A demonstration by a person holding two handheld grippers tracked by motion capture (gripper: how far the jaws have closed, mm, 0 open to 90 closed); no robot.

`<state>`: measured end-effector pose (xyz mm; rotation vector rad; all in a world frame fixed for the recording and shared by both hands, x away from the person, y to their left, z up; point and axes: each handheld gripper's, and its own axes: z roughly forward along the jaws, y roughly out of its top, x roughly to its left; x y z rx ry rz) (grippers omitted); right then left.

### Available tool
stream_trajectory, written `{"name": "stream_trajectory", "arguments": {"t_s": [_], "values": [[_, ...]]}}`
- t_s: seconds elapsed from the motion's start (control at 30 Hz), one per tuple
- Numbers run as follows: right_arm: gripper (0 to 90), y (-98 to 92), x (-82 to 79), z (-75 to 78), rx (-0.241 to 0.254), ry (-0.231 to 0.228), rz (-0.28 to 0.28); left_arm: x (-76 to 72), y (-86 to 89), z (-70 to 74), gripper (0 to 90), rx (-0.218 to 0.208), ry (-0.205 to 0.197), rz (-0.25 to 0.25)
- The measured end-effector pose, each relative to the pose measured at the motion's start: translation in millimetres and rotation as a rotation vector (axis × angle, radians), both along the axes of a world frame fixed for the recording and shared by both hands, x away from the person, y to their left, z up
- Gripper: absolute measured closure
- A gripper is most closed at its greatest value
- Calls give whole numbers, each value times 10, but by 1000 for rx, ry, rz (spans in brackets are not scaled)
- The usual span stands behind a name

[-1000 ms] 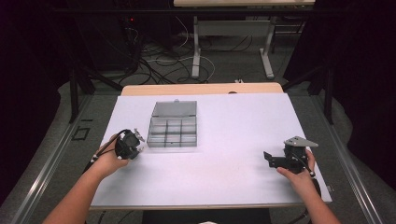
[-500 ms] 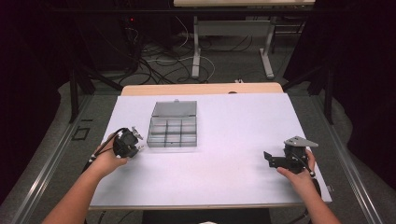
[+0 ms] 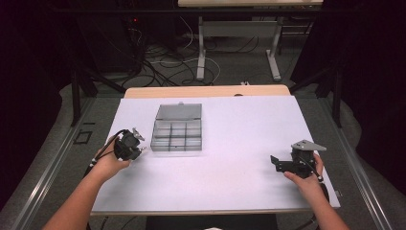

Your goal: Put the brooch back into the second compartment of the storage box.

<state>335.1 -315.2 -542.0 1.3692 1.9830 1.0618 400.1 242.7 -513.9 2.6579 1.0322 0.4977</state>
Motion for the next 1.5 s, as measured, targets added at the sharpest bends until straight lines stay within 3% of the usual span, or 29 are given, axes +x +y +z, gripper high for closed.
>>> {"name": "stream_trajectory", "arguments": {"t_s": [1.07, 1.5], "values": [[32, -1, -1, 1, -2, -2, -1, 30, 51, 204, 800, -114, -88, 58], [32, 0, 0, 1, -1, -1, 0, 54, 65, 355, 801, -163, -133, 77]]}}
